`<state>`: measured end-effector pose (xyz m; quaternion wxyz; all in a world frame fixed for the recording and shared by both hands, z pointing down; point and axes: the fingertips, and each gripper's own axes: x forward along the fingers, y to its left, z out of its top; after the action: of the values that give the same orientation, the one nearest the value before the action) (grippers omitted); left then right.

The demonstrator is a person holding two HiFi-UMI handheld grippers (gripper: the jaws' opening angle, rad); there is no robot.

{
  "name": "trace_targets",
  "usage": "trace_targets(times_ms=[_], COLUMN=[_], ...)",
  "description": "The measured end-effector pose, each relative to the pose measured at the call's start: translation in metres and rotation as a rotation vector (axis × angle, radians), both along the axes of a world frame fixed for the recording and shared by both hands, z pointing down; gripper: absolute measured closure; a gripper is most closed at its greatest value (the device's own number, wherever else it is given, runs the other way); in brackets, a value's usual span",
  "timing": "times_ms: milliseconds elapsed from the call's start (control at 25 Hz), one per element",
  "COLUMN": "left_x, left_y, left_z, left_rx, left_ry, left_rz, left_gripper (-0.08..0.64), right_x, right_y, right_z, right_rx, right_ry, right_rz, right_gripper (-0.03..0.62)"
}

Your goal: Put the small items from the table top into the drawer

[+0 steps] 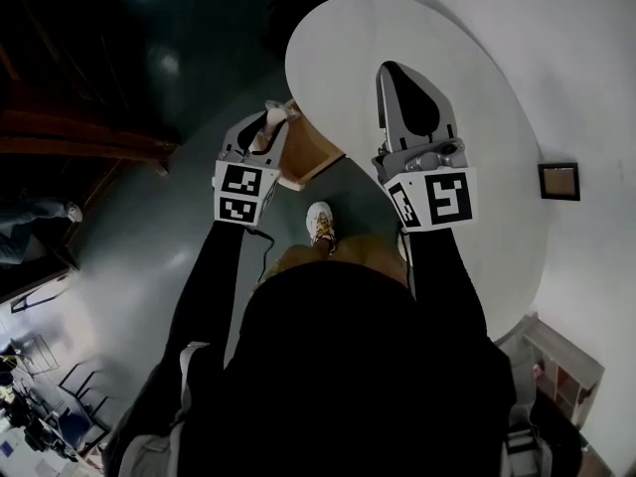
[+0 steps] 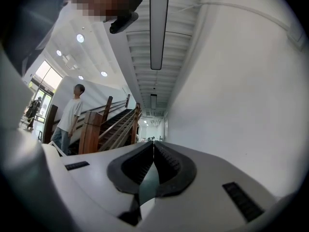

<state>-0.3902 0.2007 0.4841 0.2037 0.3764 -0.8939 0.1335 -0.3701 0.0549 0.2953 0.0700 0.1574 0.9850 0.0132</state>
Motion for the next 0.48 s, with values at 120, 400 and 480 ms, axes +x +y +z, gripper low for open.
trace_targets(times_ms=[120, 400, 480], left_x=[0.0, 0.008, 0.01], left_y=[-0.002, -0.013, -0.016], left_z=[0.035, 0.107, 0.125], left_rx=[-0.031, -0.143, -0.176], left_ry=[0.074, 0.208, 0.241], left_rz=[0.009, 0.076, 0.091], left_gripper=[0.433, 0.433, 0.433], right_x=[0.002, 0.0, 0.0], right_y=[0.0, 0.001, 0.001], right_z=[0.003, 0.006, 0.008], right_rx=[0.006, 0.018, 0.023], right_ry=[0.01, 0.03, 0.036], right_rz=[0.007, 0.017, 0.018], right_gripper=[0.565, 0.565, 0.565])
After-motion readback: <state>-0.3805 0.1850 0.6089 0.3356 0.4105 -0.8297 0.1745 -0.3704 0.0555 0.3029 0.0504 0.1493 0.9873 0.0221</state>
